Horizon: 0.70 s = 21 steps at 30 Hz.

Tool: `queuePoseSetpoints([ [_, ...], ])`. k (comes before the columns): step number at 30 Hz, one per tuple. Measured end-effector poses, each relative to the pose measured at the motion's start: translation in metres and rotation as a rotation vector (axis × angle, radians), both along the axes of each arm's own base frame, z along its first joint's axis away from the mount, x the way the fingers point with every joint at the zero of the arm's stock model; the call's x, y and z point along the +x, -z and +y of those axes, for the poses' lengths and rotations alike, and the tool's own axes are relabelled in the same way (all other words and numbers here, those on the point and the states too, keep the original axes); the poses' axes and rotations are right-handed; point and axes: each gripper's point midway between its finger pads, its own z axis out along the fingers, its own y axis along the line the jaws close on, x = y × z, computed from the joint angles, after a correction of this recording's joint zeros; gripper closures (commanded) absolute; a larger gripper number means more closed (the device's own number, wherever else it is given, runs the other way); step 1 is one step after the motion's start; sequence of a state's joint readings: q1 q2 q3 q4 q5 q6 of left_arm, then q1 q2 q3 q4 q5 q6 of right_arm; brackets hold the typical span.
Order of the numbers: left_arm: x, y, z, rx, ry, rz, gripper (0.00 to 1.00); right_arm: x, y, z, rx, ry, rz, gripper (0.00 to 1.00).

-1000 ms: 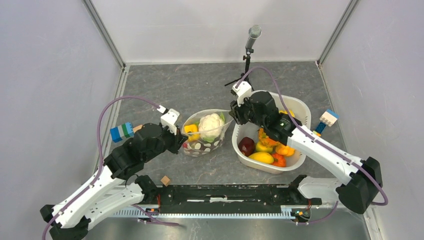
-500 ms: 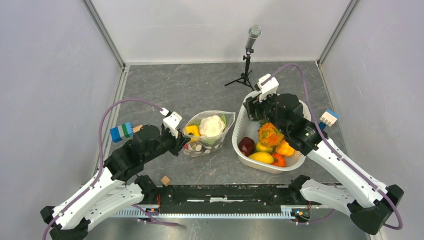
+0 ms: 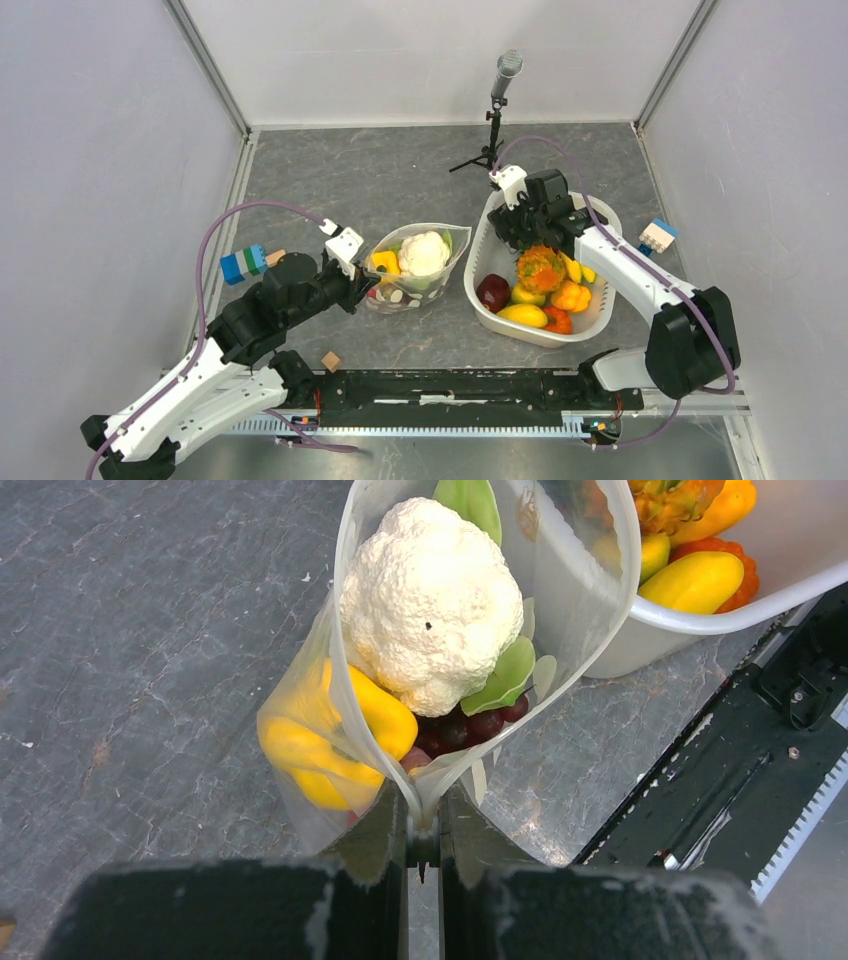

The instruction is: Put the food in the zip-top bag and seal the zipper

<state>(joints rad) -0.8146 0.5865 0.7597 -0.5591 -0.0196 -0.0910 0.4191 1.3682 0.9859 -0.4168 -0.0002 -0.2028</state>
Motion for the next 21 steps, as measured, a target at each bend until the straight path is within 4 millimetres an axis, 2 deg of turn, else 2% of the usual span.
queuePoseSetpoints([
  [6,0.000,0.001,0.000,0.005,0.003,-0.004,0.98,0.010,0.017,-0.003,-0.021,-0.052,0.010,0.07],
  [9,0.000,0.001,0.001,0.004,0.003,-0.005,0.98,0.013,0.035,-0.004,-0.044,-0.076,0.016,0.05],
  [13,-0.001,0.001,0.001,0.002,0.003,-0.007,0.98,0.007,0.060,-0.006,-0.071,-0.119,0.017,0.04],
  [21,-0.002,0.001,0.002,0.002,0.003,-0.007,0.98,0.026,0.072,0.005,-0.066,-0.167,-0.021,0.08],
])
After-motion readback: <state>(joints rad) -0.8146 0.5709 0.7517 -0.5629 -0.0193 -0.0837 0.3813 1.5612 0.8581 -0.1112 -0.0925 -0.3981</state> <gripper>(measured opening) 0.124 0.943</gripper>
